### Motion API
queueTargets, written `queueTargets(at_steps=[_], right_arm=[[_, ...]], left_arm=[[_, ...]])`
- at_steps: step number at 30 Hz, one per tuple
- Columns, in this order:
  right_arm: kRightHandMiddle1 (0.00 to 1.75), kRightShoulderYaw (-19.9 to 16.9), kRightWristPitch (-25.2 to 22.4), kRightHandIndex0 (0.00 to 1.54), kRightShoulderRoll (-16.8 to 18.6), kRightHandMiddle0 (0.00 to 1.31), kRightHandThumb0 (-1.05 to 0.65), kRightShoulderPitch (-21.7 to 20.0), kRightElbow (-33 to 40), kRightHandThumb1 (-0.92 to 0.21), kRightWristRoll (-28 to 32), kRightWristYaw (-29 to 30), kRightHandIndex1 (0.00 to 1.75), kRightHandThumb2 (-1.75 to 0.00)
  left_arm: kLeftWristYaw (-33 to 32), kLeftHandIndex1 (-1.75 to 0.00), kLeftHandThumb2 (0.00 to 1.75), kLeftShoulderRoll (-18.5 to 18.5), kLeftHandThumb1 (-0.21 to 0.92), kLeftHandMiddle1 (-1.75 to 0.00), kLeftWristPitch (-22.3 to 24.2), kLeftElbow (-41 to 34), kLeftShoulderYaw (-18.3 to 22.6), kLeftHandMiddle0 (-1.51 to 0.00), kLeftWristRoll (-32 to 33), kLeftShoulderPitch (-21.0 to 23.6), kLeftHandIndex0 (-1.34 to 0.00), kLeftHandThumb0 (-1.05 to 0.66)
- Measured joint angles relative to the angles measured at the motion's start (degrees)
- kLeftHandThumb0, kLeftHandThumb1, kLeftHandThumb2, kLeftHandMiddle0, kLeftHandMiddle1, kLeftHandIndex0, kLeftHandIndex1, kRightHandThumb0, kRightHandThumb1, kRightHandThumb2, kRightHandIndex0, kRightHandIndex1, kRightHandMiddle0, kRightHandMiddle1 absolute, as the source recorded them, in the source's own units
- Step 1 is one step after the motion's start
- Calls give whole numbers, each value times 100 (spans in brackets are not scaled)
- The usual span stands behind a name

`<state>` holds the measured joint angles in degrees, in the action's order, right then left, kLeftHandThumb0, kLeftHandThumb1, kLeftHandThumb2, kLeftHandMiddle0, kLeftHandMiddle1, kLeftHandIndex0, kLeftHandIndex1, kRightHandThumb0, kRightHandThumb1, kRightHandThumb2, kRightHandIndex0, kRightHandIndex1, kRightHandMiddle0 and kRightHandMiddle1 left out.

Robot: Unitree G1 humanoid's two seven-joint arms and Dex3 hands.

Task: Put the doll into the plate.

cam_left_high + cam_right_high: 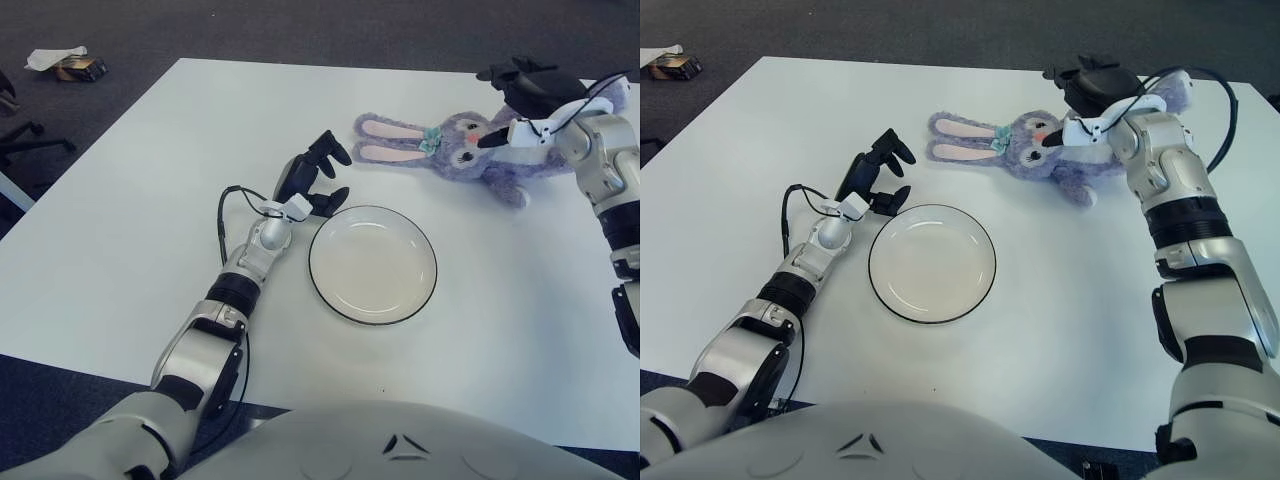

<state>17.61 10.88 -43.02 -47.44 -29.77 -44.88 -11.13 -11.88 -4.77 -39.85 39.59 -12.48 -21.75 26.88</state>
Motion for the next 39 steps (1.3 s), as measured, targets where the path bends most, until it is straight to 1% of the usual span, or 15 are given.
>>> queueTargets(at_steps=[5, 9, 15, 21, 27, 32, 39], right_arm=[[24, 116, -127, 0, 174, 0, -105, -146, -38, -92, -84, -59, 0, -23], [28, 239, -157, 1, 318, 0, -105, -250, -156, -91, -135, -60, 1, -21], [38, 336, -146, 4, 475, 0, -105, -378, -405, -90, -137, -35, 2, -19], [39, 483, -160, 4, 661, 0, -105, -532, -880, -89, -174, 148, 2, -18], [34, 686, -126, 4, 863, 0, -105, -614, -1314, -91, -209, 342, 2, -18], [31, 830, -66, 3, 914, 0, -105, -613, -1400, -92, -206, 260, 1, -18], [37, 911, -106, 4, 965, 0, -105, -609, -1399, -91, -197, 175, 2, -17]], left_arm=[[-20, -175, 119, 1, 44, -173, -1, 6, -10, -53, -8, 4, -29, -1], [-42, -175, 125, 7, 39, -174, 0, 10, -19, -56, -38, 10, -31, -1], [-129, -174, 126, 22, 38, -175, 36, 10, -32, -57, -125, 19, -32, -1], [-166, -175, 122, 24, 42, -174, 64, 11, -31, -54, -125, 18, -30, -1], [-220, -174, 125, 26, 39, -175, 63, 9, -34, -56, -131, 20, -32, -1], [-251, -174, 127, 28, 38, -175, 63, 1, -41, -57, -149, 21, -34, -1], [-276, -175, 121, 27, 42, -173, 64, -24, -48, -54, -151, 14, -31, -1]])
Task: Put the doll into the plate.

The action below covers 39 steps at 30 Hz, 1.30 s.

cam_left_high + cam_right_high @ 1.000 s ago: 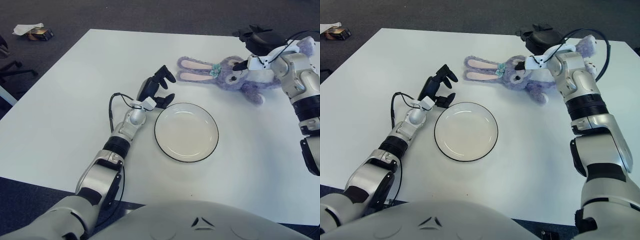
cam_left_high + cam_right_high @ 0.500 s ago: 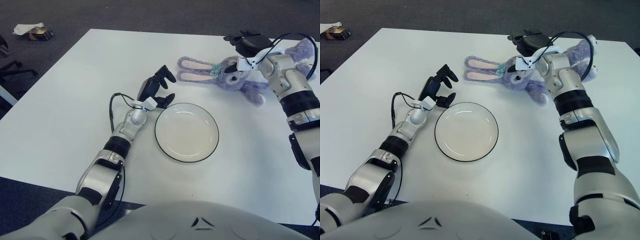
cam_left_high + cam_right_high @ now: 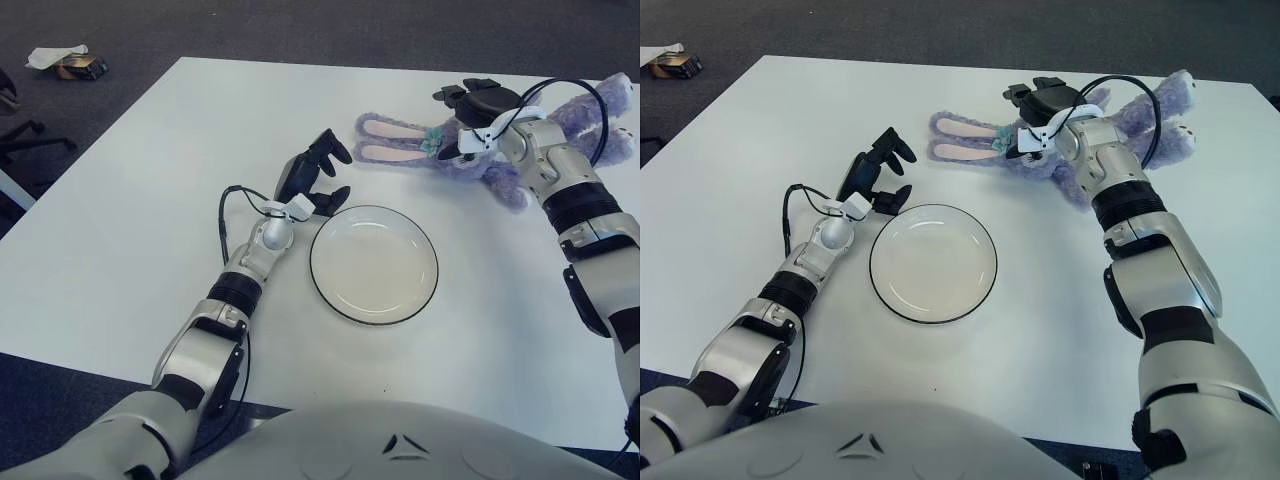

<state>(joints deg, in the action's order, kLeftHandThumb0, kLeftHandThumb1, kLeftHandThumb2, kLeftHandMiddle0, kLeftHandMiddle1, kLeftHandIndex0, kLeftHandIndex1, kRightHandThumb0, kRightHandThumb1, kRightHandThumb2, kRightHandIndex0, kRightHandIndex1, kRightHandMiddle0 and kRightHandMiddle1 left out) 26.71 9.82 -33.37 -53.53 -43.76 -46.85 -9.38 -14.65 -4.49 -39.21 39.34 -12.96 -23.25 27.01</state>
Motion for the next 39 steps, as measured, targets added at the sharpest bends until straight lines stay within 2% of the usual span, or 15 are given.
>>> queueTargets(at_steps=[15, 39], right_arm=[[46, 22, -18, 5, 78, 0, -105, 133, -348, -91, 67, -22, 3, -15], [35, -21, -102, 5, 110, 0, -105, 348, -224, -91, 274, -175, 2, -14]], left_arm=[[25, -175, 116, -7, 45, -167, 1, -93, 4, -55, 28, -41, -29, -1], [72, -175, 119, -3, 42, -168, 37, -135, 67, -56, 54, -69, -31, -1]])
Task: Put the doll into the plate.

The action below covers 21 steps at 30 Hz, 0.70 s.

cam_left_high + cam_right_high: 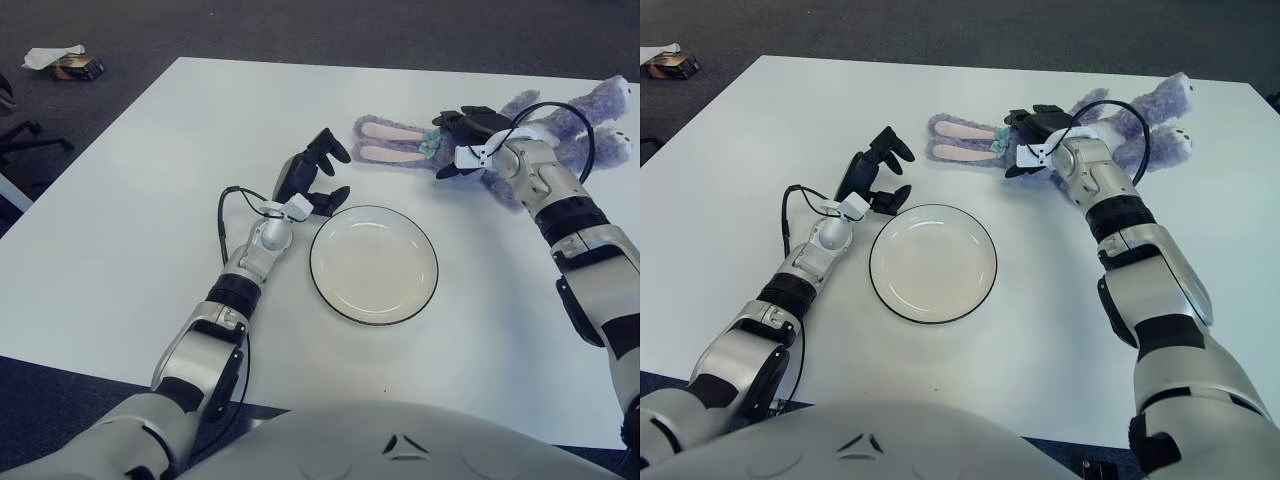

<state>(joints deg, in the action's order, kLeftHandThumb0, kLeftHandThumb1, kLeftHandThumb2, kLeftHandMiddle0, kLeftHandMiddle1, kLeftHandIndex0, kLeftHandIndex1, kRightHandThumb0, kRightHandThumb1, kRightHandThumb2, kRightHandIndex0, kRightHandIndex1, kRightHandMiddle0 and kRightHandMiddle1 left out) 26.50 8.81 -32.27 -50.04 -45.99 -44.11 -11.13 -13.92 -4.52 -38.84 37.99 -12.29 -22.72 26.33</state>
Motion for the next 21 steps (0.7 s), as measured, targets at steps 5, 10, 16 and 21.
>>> queueTargets(at_steps=[5, 10, 16, 21], right_arm=[[36, -24, -2, 6, -35, 0, -105, 72, 80, -91, 49, -37, 3, -14], [35, -36, -1, 6, -61, 0, -105, 166, 119, -92, 80, -64, 3, -14], [34, -45, 18, 6, -69, 0, -105, 184, 114, -92, 145, -85, 3, -15], [34, -44, 32, 6, -79, 0, -105, 186, 81, -91, 188, -83, 3, -14]], left_arm=[[-1, -175, 121, 5, 41, -169, 6, 0, 17, -56, 1, -1, -32, -1], [-5, -175, 121, 6, 40, -169, 30, -6, 24, -57, 0, -4, -33, -1], [-7, -175, 122, 4, 40, -169, 76, -60, 35, -58, -2, -34, -32, -1], [-19, -175, 122, 4, 40, -169, 86, -105, 35, -58, -4, -60, -33, -1]])
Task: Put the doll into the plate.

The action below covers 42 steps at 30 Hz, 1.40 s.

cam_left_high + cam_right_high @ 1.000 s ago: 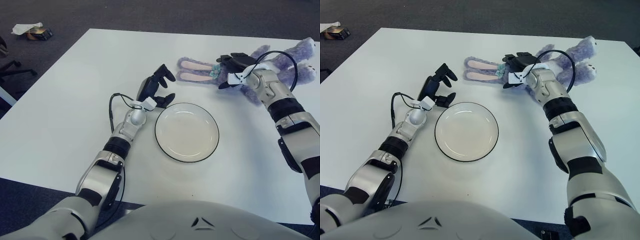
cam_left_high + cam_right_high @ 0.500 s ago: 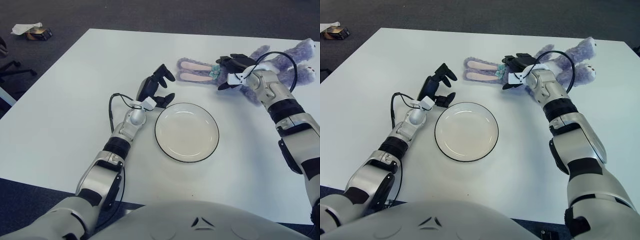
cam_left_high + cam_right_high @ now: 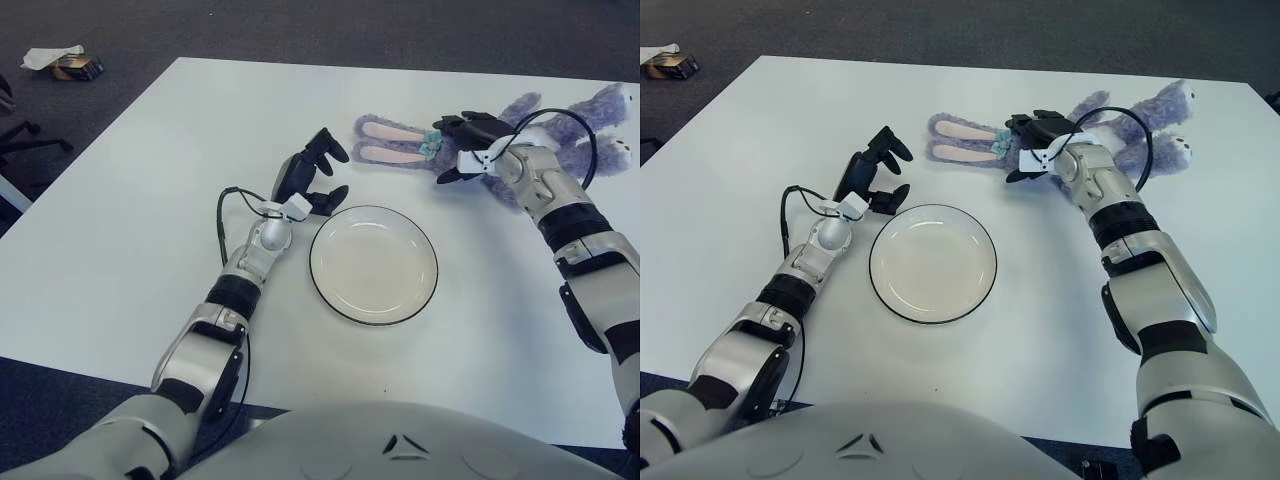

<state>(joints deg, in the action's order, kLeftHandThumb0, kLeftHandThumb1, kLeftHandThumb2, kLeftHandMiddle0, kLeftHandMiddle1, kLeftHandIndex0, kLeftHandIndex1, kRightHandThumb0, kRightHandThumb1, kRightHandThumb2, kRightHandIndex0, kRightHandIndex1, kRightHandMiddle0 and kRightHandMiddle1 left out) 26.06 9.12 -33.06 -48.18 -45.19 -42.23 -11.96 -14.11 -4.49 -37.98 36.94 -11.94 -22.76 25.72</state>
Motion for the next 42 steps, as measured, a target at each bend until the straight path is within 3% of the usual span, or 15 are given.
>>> queueTargets(at_steps=[5, 11, 14, 15, 19, 20, 22, 23, 26, 28, 31, 37, 40, 42], right_arm=[[36, 2, 73, 9, -2, 0, -105, 0, -101, -91, 18, 67, 5, -14], [51, 4, 216, 15, -8, 0, -105, 28, -302, -89, 20, 367, 9, -13], [66, 8, 344, 6, -13, 0, -105, 60, -464, -88, 18, 670, 36, -14], [78, 9, 388, 4, -14, 0, -103, 72, -516, -86, 17, 775, 46, -15], [112, 27, 517, 1, -16, 0, -97, 132, -706, -83, -12, 1273, 63, -17], [119, 34, 532, 1, -16, 0, -94, 143, -740, -79, -15, 1370, 66, -21], [143, 58, 535, 0, -16, 0, -81, 161, -796, -56, -48, 1559, 76, -57], [147, 70, 528, 0, -17, 1, -79, 166, -816, -52, -76, 1634, 79, -64], [160, 112, 438, 0, -17, 9, -49, 170, -847, -27, -170, 1757, 106, -99], [167, 131, 346, 0, -17, 14, -12, 170, -851, -9, -196, 1772, 122, -126], [172, 147, 238, 0, -17, 21, 13, 168, -892, -1, -214, 1836, 138, -143], [174, 164, 144, 0, -15, 41, 25, 154, -1159, -5, -221, 2227, 166, -152], [175, 163, 78, 35, -13, 58, 38, 154, -1293, -29, -221, 2460, 172, -130], [175, 158, 69, 45, -12, 65, 41, 153, -1386, -33, -218, 2600, 173, -128]], left_arm=[[0, -175, 123, 2, 39, -170, 60, -36, 0, -57, 1, -22, -33, -1], [7, -175, 123, 2, 39, -171, 71, -65, 0, -56, 7, -43, -33, -1], [18, -175, 123, 2, 40, -171, 70, -74, 0, -56, 14, -48, -33, -1], [22, -175, 123, 2, 40, -171, 70, -76, 0, -56, 18, -50, -33, -1], [37, -175, 123, 0, 40, -172, 68, -85, 0, -55, 37, -56, -33, -1], [37, -175, 123, -1, 40, -172, 67, -86, 0, -55, 44, -58, -33, -1], [37, -175, 123, -5, 40, -172, 60, -86, 0, -55, 47, -59, -33, -1], [37, -175, 123, -7, 40, -172, 54, -87, 0, -55, 47, -60, -34, -1], [35, -175, 122, -12, 40, -170, 38, -86, -1, -55, 47, -61, -33, -1], [33, -175, 121, -16, 41, -169, 31, -86, -1, -56, 46, -61, -33, -1], [25, -175, 121, -35, 41, -169, 25, -86, -4, -57, 40, -62, -32, -1], [-1, -175, 120, -52, 41, -168, -60, -85, -30, -57, 2, -63, -31, -1], [-19, -175, 120, -62, 42, -169, -101, -80, -45, -57, -22, -64, -31, -1], [-32, -175, 120, -72, 42, -169, -137, -75, -56, -56, -34, -64, -31, -1]])
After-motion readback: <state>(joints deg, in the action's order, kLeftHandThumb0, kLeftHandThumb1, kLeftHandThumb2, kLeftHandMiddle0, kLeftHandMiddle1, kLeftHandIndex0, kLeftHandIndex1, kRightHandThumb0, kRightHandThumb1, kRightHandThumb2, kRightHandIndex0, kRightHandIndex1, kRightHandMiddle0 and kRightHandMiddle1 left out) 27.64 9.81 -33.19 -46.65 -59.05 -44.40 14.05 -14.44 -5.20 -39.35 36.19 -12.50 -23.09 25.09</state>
